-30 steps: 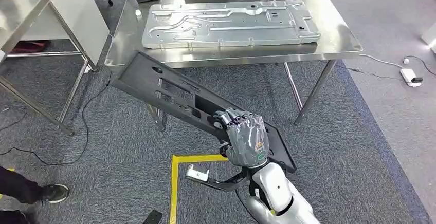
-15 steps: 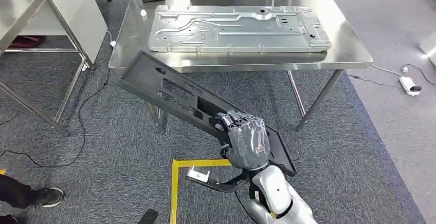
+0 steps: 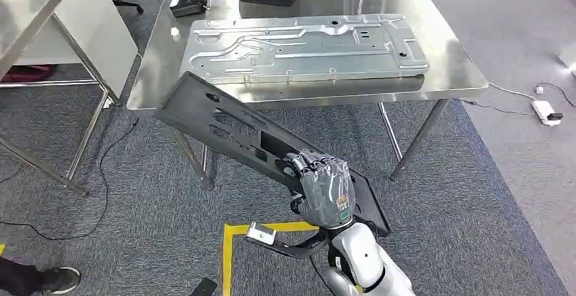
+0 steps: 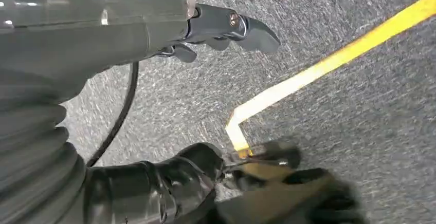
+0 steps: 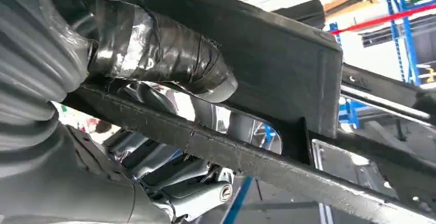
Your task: Take the parts from the cabinet and place them on the table.
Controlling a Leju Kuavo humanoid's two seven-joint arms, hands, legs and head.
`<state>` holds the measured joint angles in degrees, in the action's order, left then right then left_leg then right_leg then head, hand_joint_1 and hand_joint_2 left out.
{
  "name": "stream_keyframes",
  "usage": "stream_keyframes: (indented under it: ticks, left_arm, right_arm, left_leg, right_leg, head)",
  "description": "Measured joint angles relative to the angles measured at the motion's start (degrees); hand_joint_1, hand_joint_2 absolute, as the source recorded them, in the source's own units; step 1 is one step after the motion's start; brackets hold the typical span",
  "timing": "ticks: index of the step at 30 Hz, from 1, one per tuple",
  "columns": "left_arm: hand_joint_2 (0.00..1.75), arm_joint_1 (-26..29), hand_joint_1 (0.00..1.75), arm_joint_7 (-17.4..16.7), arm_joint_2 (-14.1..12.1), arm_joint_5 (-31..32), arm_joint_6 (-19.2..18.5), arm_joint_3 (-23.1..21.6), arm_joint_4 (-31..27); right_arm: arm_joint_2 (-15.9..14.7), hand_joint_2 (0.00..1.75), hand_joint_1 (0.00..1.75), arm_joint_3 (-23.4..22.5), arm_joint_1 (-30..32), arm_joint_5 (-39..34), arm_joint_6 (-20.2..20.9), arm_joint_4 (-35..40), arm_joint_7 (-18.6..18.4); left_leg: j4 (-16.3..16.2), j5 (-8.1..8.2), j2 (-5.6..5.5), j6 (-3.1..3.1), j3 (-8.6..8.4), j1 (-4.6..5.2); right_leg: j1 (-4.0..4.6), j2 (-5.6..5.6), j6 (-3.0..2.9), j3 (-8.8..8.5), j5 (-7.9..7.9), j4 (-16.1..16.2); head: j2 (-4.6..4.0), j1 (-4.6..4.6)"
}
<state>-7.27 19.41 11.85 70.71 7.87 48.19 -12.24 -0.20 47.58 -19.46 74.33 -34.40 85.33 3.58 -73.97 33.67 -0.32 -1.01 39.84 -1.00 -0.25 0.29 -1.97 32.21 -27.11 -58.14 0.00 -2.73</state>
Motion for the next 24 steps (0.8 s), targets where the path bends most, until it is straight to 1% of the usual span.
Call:
stream_keyframes:
  ticks: [1, 2, 3, 4, 5, 6, 7, 8, 9, 10, 11, 12, 13, 14, 15, 16, 17, 18, 19, 20, 21, 22, 23, 24]
  left_arm:
    - [1.75, 0.0, 0.0, 0.0, 0.0, 0.0, 0.0, 0.0, 0.0]
    - [1.75, 0.0, 0.0, 0.0, -0.1, 0.0, 0.0, 0.0, 0.0]
    - [1.75, 0.0, 0.0, 0.0, -0.1, 0.0, 0.0, 0.0, 0.0]
    - [1.75, 0.1, 0.0, -0.1, -0.1, 0.0, 0.0, 0.0, 0.0]
    - [1.75, -0.1, 0.0, -0.1, -0.1, 0.0, 0.0, 0.0, 0.0]
    - [1.75, -0.2, 0.0, 0.0, -0.1, 0.0, 0.0, -0.1, 0.0]
    - [1.75, -0.1, 0.0, 0.0, -0.2, 0.0, -0.1, -0.1, 0.0]
    - [1.75, 0.0, 0.0, 0.0, -0.2, 0.0, -0.1, -0.1, 0.0]
    - [1.75, 0.0, 0.0, 0.2, -0.2, 0.1, -0.2, -0.2, 0.0]
    - [1.75, -0.1, 0.0, 0.2, -0.2, 0.1, -0.2, -0.3, 0.0]
    - [1.75, -0.3, 0.0, 0.3, -0.2, 0.1, -0.2, -0.3, 0.0]
    - [1.75, -0.4, 0.0, 0.3, -0.1, 0.1, -0.2, -0.3, 0.0]
    - [1.75, -0.4, 0.0, 0.3, -0.1, 0.2, -0.2, -0.3, 0.0]
    - [1.75, -0.3, 0.0, 0.3, -0.2, 0.2, -0.2, -0.3, 0.0]
    - [1.75, -0.2, 0.0, 0.3, -0.2, 0.2, -0.2, -0.3, 0.0]
    - [1.75, -0.2, 0.0, 0.3, -0.2, 0.2, -0.2, -0.3, 0.0]
    - [1.75, -0.3, 0.0, 0.3, -0.1, 0.2, -0.2, -0.3, 0.0]
    - [1.75, -0.3, 0.0, 0.3, 0.0, 0.2, -0.3, -0.3, 0.0]
    - [1.75, -0.2, 0.0, 0.3, 0.1, 0.2, -0.3, -0.3, 0.0]
    - [1.75, -0.3, 0.0, 0.3, 0.1, 0.2, -0.3, -0.4, 0.0]
    - [1.75, -0.5, 0.0, 0.3, 0.1, 0.2, -0.3, -0.4, 0.0]
    - [1.75, -0.6, 0.0, 0.3, 0.1, 0.2, -0.3, -0.4, 0.0]
    - [1.75, -0.6, 0.0, 0.3, 0.1, 0.2, -0.3, -0.4, 0.0]
    - [1.75, -0.6, 0.0, 0.3, 0.1, 0.2, -0.3, -0.4, 0.0]
  right_arm:
    - [0.0, 1.75, 1.75, 0.0, 0.1, 0.0, 0.0, 0.0, 0.0]
    - [0.0, 1.75, 1.75, 0.0, 0.1, 0.0, -0.1, 0.0, 0.0]
    - [0.0, 1.75, 1.75, -0.1, 0.1, 0.0, -0.1, 0.0, 0.0]
    - [-0.1, 1.75, 1.75, -0.1, 0.1, 0.1, -0.2, 0.0, 0.0]
    - [-0.1, 1.75, 1.75, -0.2, 0.1, 0.1, -0.3, 0.0, 0.0]
    - [-0.1, 1.75, 1.75, -0.2, 0.2, 0.1, -0.3, 0.2, 0.0]
    - [-0.1, 1.75, 1.75, -0.3, 0.4, 0.2, -0.4, 0.2, 0.0]
    - [-0.1, 1.75, 1.75, -0.4, 0.4, 0.3, -0.5, 0.3, -0.1]
    - [-0.1, 1.75, 1.75, -0.5, 0.4, 0.4, -0.5, 0.5, -0.2]
    - [-0.1, 1.75, 1.75, -0.6, 0.4, 0.5, -0.6, 0.6, -0.2]
    - [-0.1, 1.75, 1.75, -0.7, 0.3, 0.7, -0.7, 0.7, -0.2]
    - [-0.1, 1.75, 1.75, -0.9, 0.5, 0.8, -0.9, 0.7, -0.2]
    - [-0.2, 1.75, 1.75, -1.0, 0.7, 1.0, -1.0, 0.7, -0.2]
    - [-0.4, 1.75, 1.75, -1.0, 1.0, 1.1, -1.0, 0.7, -0.2]
    - [-0.5, 1.75, 1.75, -1.1, 1.2, 1.1, -1.0, 0.7, -0.3]
    - [-0.6, 1.75, 1.75, -1.2, 1.3, 1.2, -1.0, 0.7, -0.3]
    - [-0.6, 1.75, 1.75, -1.3, 1.4, 1.3, -1.0, 0.8, -0.3]
    - [-0.7, 1.75, 1.75, -1.5, 1.4, 1.4, -1.0, 0.9, -0.4]
    - [-0.7, 1.75, 1.75, -1.6, 1.4, 1.6, -1.2, 1.0, -0.4]
    - [-0.8, 1.75, 1.75, -1.8, 1.5, 1.8, -1.4, 1.0, -0.5]
    - [-0.8, 1.75, 1.75, -2.0, 1.6, 2.0, -1.5, 1.2, -0.5]
    - [-0.9, 1.75, 1.75, -2.1, 1.9, 2.1, -1.5, 1.3, -0.7]
    - [-0.9, 1.75, 1.75, -2.1, 2.0, 2.1, -1.5, 1.3, -0.8]
    - [-0.9, 1.75, 1.75, -2.2, 2.1, 2.1, -1.6, 1.6, -0.8]
  left_leg:
    - [3.3, -2.64, 0.01, -0.07, -0.77, -0.12]
    - [8.7, -6.53, 0.05, -0.14, -2.45, -0.21]
    - [13.6, -9.96, 0.16, -0.05, -3.88, -0.26]
    - [14.0, -8.68, 0.28, 0.07, -3.6, 0.02]
    - [14.8, -7.37, 0.38, 0.52, -3.66, 0.37]
    - [14.7, -9.03, 0.27, 1.12, -3.81, 0.38]
    - [14.8, -8.78, 0.24, 1.58, -3.89, 0.31]
    - [14.9, -8.74, 0.15, 1.91, -4.48, 0.3]
    - [15.4, -8.68, 0.08, 2.24, -5.21, 0.05]
    - [15.5, -8.42, 0.12, 2.63, -5.73, 0.05]
    - [15.5, -8.16, 0.12, 2.97, -5.97, 0.05]
    - [15.5, -7.74, 0.1, 3.12, -6.29, 0.07]
    - [15.5, -7.34, 0.08, 3.17, -6.65, 0.09]
    - [15.5, -6.87, 0.0, 3.18, -7.21, 0.1]
    - [15.5, -6.45, -0.04, 3.15, -7.78, 0.1]
    - [15.5, -5.93, -0.15, 3.07, -8.54, 0.11]
    - [15.5, -5.35, -0.19, 2.95, -9.38, 0.12]
    - [15.5, -4.78, -0.19, 2.76, -10.21, 0.14]
    - [15.7, -4.23, -0.18, 2.54, -10.48, 0.15]
    - [15.5, -3.84, -0.32, 2.13, -10.92, 0.33]
    - [15.9, -3.46, -0.29, 1.68, -10.71, 0.33]
    - [15.3, -3.92, -0.26, 1.36, -11.41, 0.36]
    - [15.5, -4.18, -0.26, 1.07, -11.72, 0.53]
    - [14.9, -3.68, -0.15, 0.89, -11.4, 0.46]
  right_leg:
    - [-0.05, 0.09, 0.16, -0.62, -0.51, -0.1]
    - [-0.11, 0.11, 0.41, -1.41, -1.17, -0.3]
    - [-0.13, 0.08, 0.71, -1.89, -1.82, -0.4]
    - [0.01, 0.05, 1.12, -2.22, -2.18, -0.5]
    - [0.03, 0.1, 1.38, -1.73, -2.28, -0.5]
    - [0.06, 0.03, 1.79, -1.71, -2.6, -0.4]
    - [0.14, 0.04, 2.15, -2.07, -2.48, -0.9]
    - [0.14, 0.01, 2.42, -2.42, -2.58, -0.8]
    - [-0.06, -0.06, 2.62, -1.62, -2.64, -2.1]
    - [-0.11, -0.05, 2.88, -0.12, -2.64, -5.2]
    - [-0.11, -0.08, 3.02, 2.18, -3.51, -8.9]
    - [-0.2, -0.08, 3.33, 5.52, -5.49, -13.9]
    - [-0.2, -0.08, 3.56, 8.1, -7.26, -17.2]
    - [-0.2, -0.09, 3.64, 10.11, -8.1, -19.1]
    - [-0.2, -0.09, 3.53, 10.65, -7.4, -18.5]
    - [-0.18, -0.09, 3.35, 10.15, -5.17, -15.6]
    - [-0.1, -0.09, 2.97, 8.68, -1.93, -11.0]
    - [0.05, -0.09, 2.58, 7.03, 1.64, -6.0]
    - [0.3, -0.17, 1.9, 6.05, 4.97, -1.9]
    - [0.76, -0.15, 1.68, 6.13, 2.74, -1.9]
    - [0.83, -0.06, 1.39, 5.59, 3.12, -1.8]
    - [0.78, 0.11, 1.03, 5.42, 3.51, -1.3]
    - [0.54, 0.11, 0.76, 4.92, 3.36, -1.1]
    - [0.07, 0.08, 0.48, 3.91, 3.43, -0.7]
  head:
    - [0.0, 0.0]
    - [0.0, 0.0]
    - [0.0, -0.02]
    - [0.0, -0.09]
    - [0.0, 0.11]
    - [0.0, -0.04]
    - [0.0, 0.04]
    - [0.0, 0.02]
    - [0.0, 0.04]
    - [0.0, -0.09]
    - [0.0, -0.09]
    - [0.0, -0.09]
    - [0.0, -0.09]
    - [0.0, -0.09]
    - [0.0, -0.09]
    - [0.0, -0.09]
    - [0.0, -0.11]
    - [0.0, -0.09]
    - [0.0, -0.19]
    - [0.0, 0.04]
    - [0.0, -0.07]
    - [0.0, -0.04]
    - [0.0, -0.02]
    - [0.0, 0.0]
